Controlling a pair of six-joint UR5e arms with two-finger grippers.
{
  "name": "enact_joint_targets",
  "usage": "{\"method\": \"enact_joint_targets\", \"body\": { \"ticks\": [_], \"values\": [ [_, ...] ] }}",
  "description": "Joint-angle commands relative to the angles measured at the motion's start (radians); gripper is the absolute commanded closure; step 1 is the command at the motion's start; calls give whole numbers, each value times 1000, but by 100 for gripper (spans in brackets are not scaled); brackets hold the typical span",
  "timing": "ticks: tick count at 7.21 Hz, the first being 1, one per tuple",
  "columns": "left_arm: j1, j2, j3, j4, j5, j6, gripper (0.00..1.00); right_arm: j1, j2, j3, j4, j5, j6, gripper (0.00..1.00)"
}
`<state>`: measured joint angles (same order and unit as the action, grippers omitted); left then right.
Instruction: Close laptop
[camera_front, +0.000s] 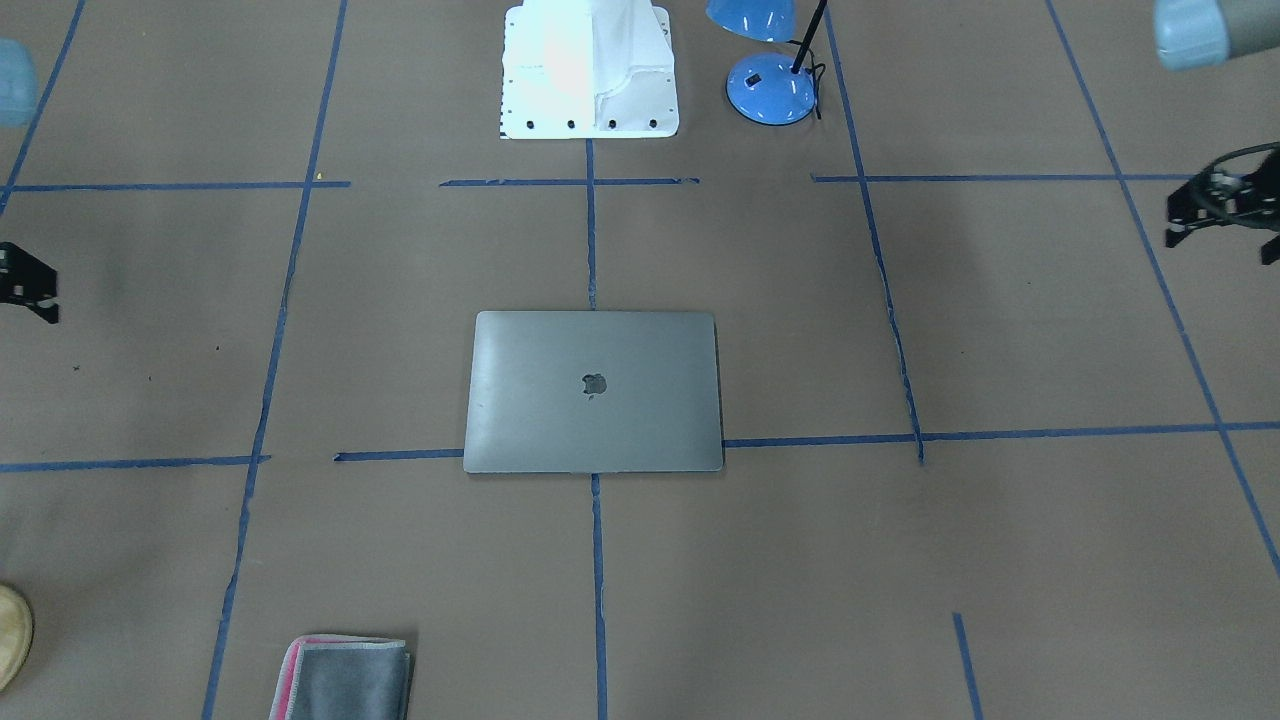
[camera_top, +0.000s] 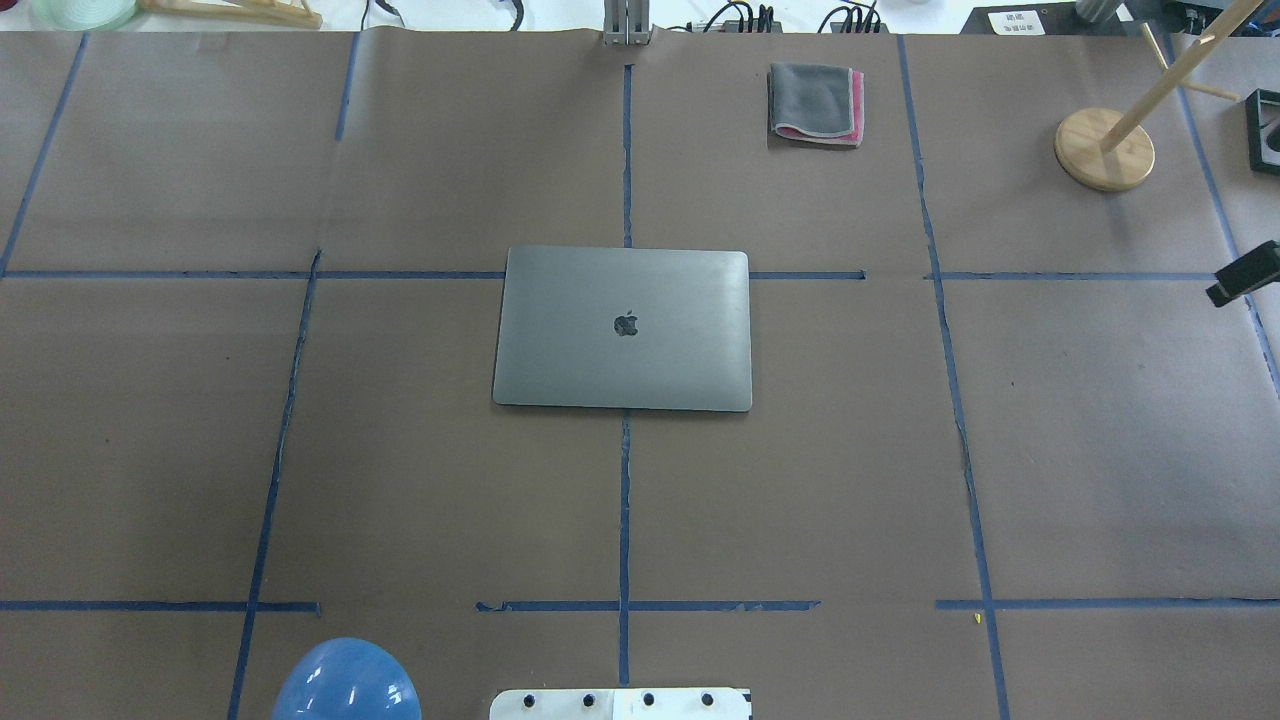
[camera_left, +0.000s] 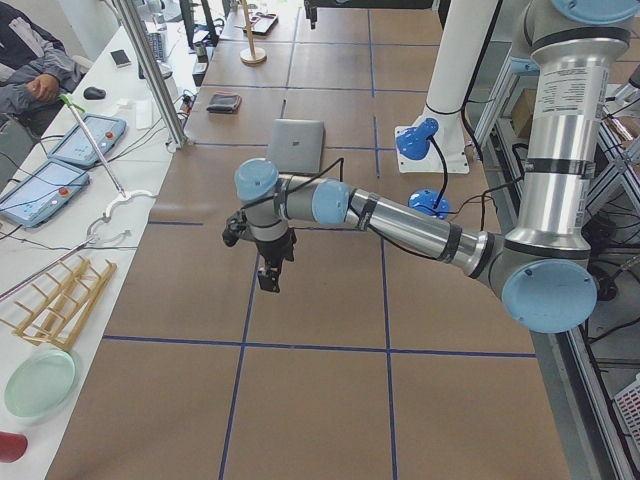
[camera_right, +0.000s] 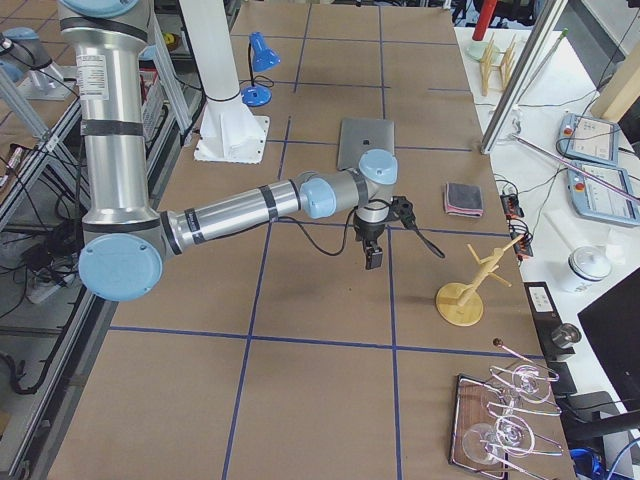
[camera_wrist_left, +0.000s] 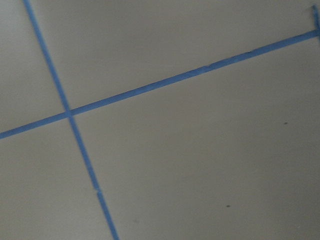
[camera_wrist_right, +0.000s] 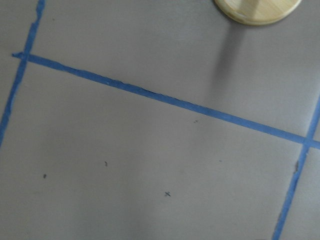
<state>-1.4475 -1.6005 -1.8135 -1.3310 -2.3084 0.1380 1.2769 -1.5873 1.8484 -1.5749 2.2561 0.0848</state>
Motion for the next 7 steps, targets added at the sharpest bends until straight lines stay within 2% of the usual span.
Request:
{"method": "enact_joint_targets", "body": {
  "ticks": [1,4,7],
  "values": [
    [-175,45,123,-4,-34,196,0,141,-138,0,6,83,-134,0],
    [-189,131,92,-2,-32,183,0,191,-177,11,4,76,-134,0],
    [-188,137,103,-11,-16,190,0,226,-198,5,3,73,-132,0]
  ]
}}
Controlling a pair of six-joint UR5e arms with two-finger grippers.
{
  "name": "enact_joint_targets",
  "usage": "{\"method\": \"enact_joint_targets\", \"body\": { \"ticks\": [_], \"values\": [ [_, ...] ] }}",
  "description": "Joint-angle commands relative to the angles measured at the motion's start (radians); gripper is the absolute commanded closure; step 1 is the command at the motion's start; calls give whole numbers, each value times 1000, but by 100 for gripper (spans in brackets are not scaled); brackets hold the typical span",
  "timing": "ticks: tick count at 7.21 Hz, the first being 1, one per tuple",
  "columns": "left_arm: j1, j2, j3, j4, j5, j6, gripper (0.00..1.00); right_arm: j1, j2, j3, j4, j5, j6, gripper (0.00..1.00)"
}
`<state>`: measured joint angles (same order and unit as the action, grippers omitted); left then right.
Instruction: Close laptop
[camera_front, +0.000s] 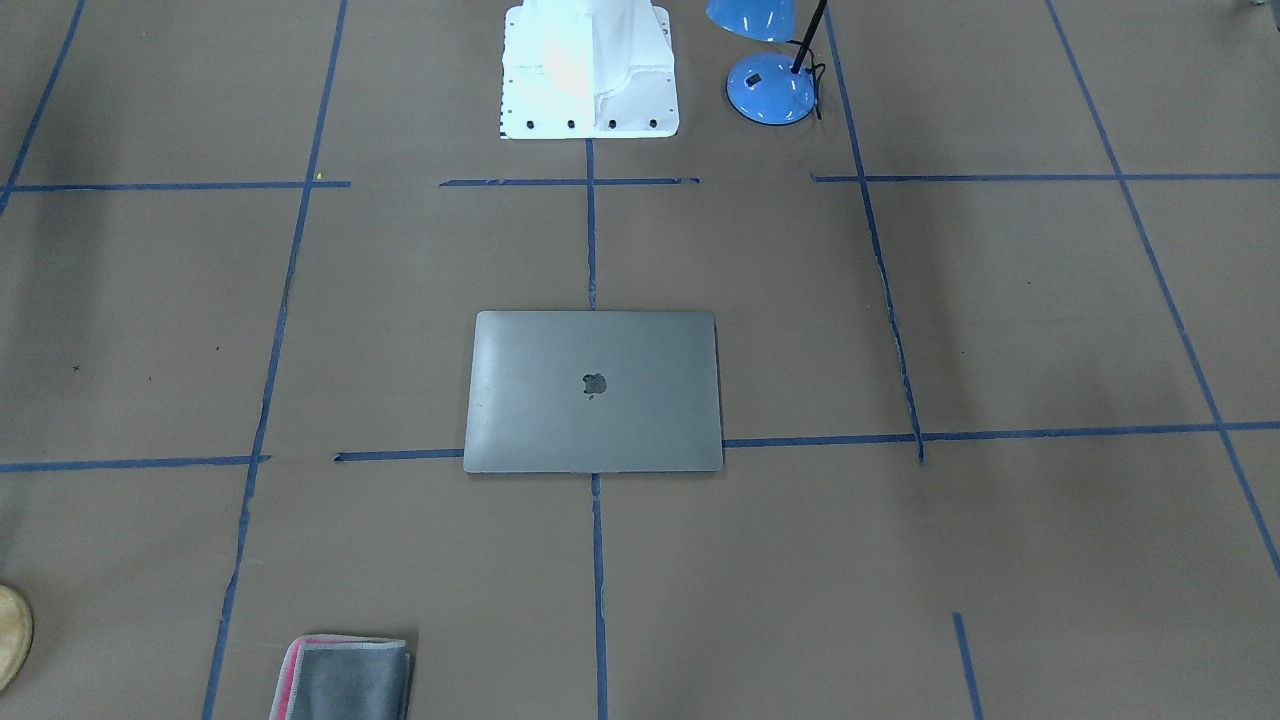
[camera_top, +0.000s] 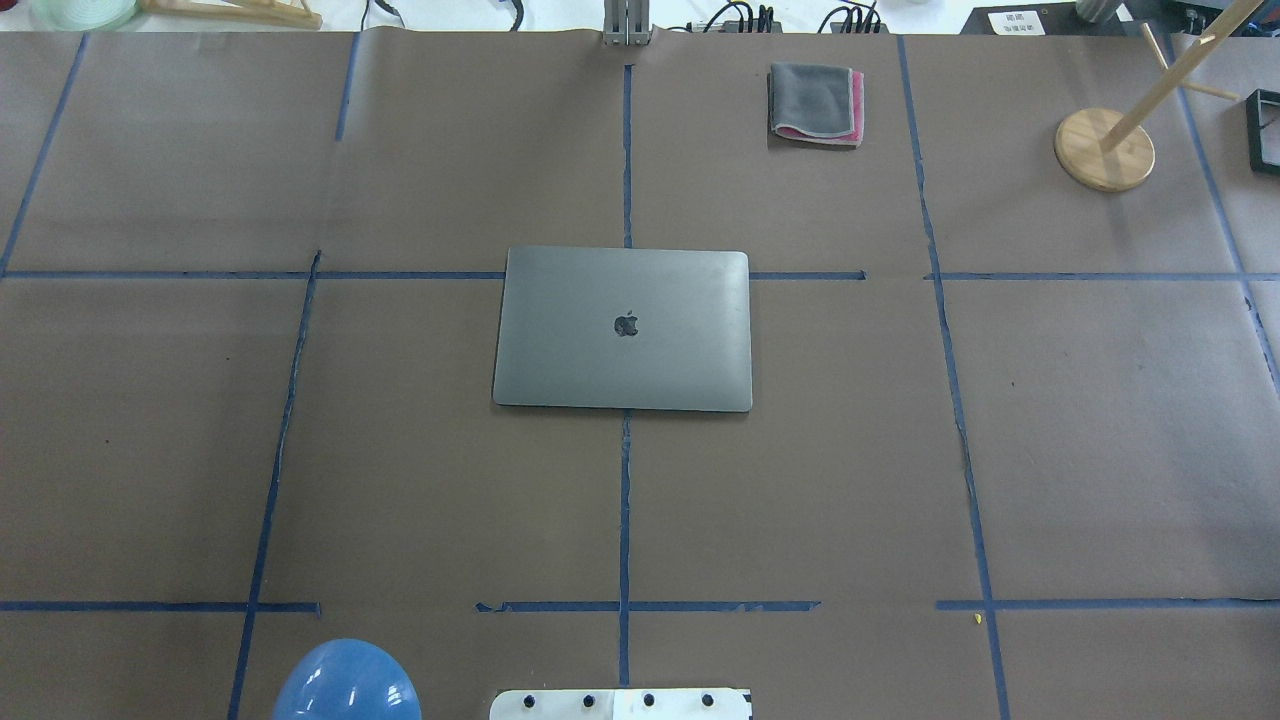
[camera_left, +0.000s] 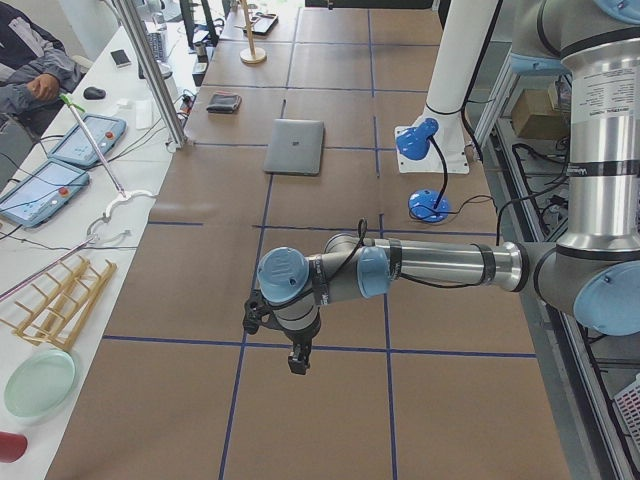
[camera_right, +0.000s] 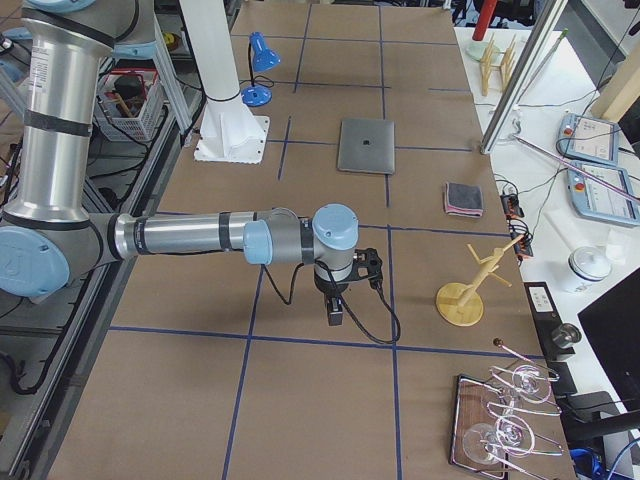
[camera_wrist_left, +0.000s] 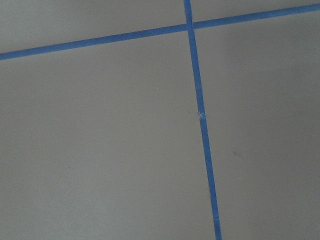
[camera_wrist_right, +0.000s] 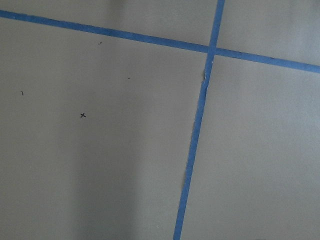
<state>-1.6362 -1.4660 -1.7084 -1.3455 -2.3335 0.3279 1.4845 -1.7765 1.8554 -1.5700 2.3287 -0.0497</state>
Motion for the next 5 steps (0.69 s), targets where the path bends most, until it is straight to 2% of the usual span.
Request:
{"method": "enact_joint_targets", "body": {
  "ticks": [1,5],
  "values": [
    [4,1,-2,-1,8,0,0,42,-15,2,-4,0,13,1],
    [9,4,15,-4,6,3,0,43,-50,-1,10,6,16,0]
  ]
}}
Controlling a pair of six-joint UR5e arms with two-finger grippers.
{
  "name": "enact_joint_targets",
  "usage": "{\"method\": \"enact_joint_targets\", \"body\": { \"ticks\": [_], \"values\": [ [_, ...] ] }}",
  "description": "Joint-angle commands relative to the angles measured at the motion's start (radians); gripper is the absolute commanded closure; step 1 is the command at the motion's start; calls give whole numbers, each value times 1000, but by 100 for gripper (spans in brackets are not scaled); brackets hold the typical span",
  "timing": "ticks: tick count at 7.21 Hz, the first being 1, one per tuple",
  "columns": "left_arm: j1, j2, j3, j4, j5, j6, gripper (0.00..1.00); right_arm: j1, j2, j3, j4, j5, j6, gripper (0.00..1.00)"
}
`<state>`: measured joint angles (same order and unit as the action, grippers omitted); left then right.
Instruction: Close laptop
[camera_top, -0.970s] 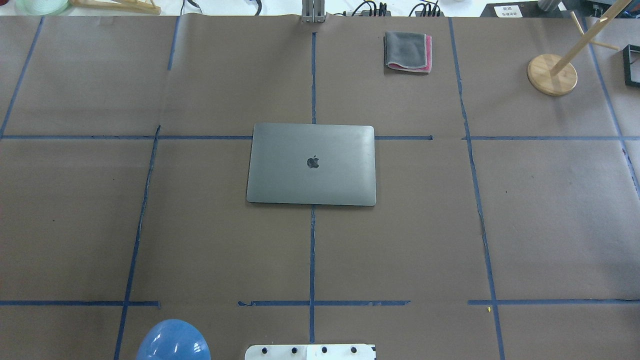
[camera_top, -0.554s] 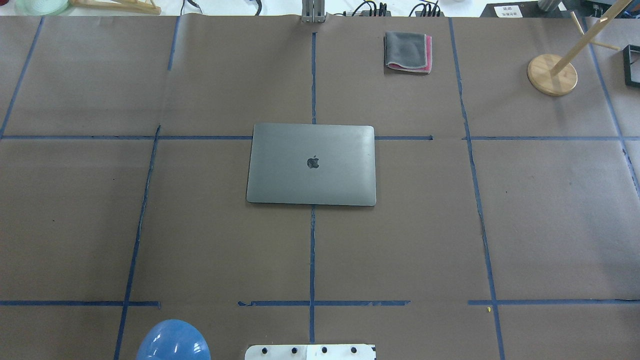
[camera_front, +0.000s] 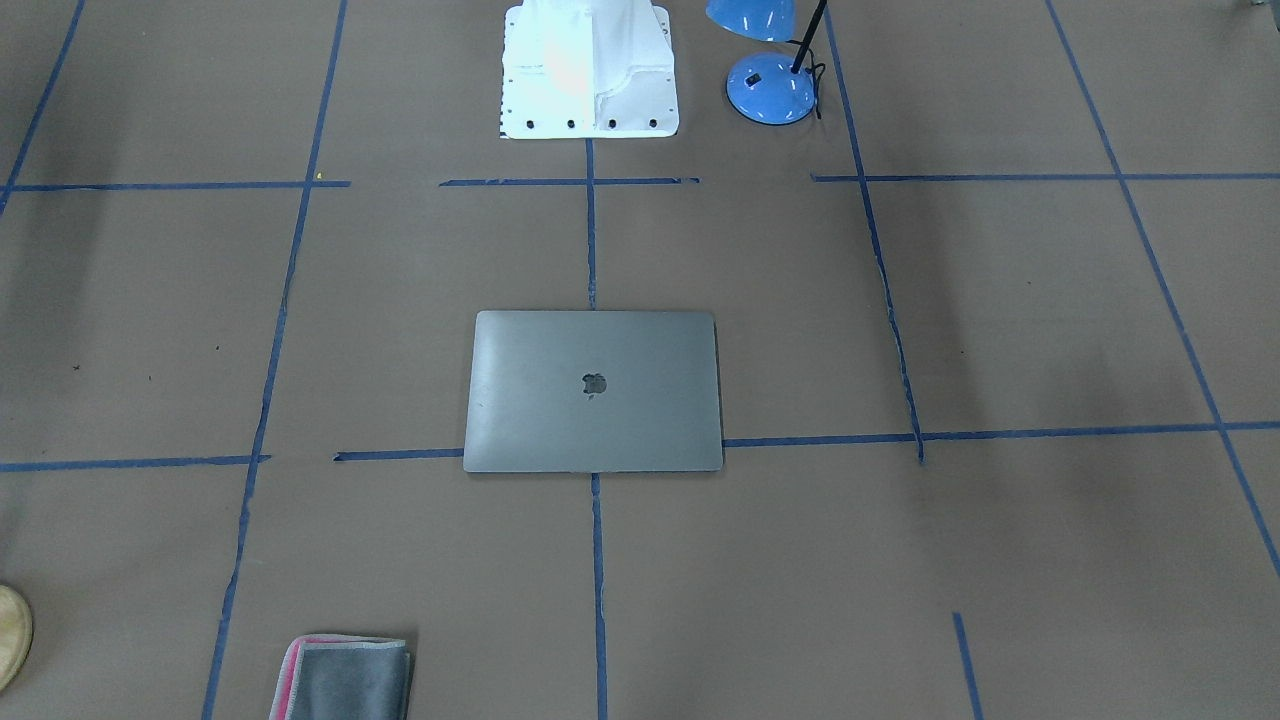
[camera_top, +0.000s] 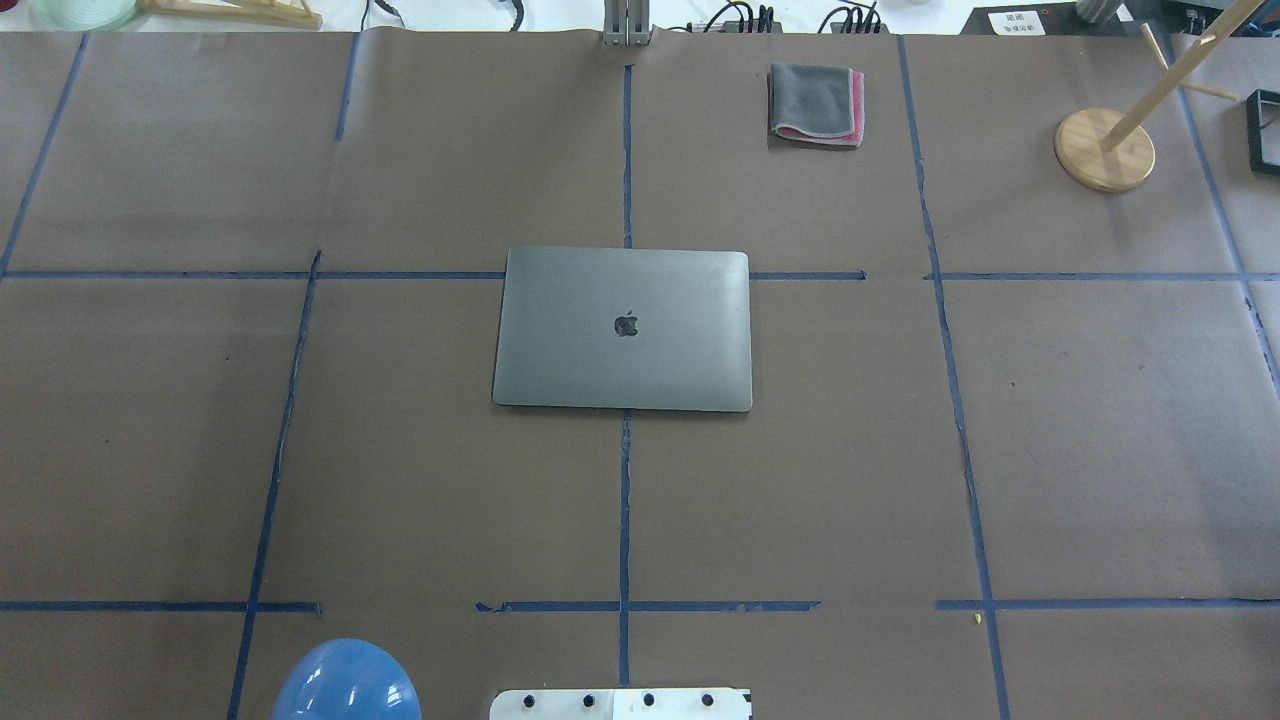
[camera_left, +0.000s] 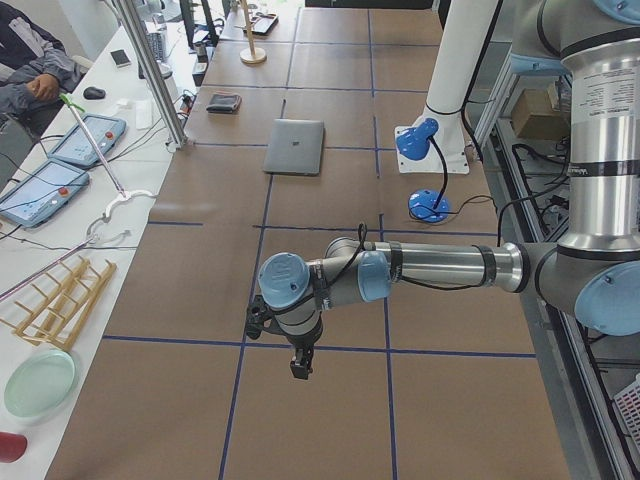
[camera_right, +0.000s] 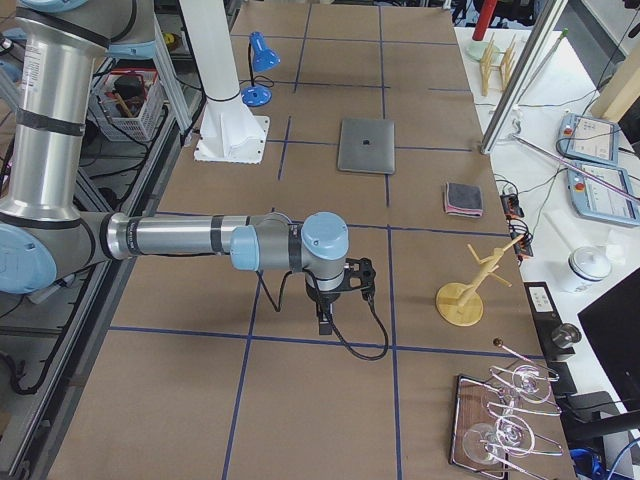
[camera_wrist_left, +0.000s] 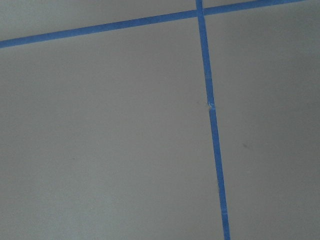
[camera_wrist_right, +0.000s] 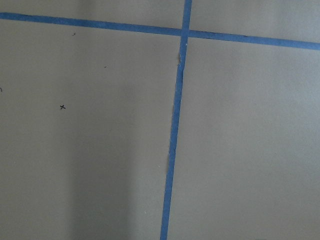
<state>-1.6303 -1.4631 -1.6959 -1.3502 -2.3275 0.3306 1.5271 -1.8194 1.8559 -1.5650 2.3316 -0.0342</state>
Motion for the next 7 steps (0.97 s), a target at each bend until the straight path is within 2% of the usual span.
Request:
{"method": "enact_joint_targets", "body": {
  "ticks": [1,7],
  "values": [
    [3,0,1,0,-1,1,0,1,-9,-3,5,3,-1,0],
    [3,1,-13,0,-1,-1,0,-1,-15,0,6,5,-3,0]
  ]
}}
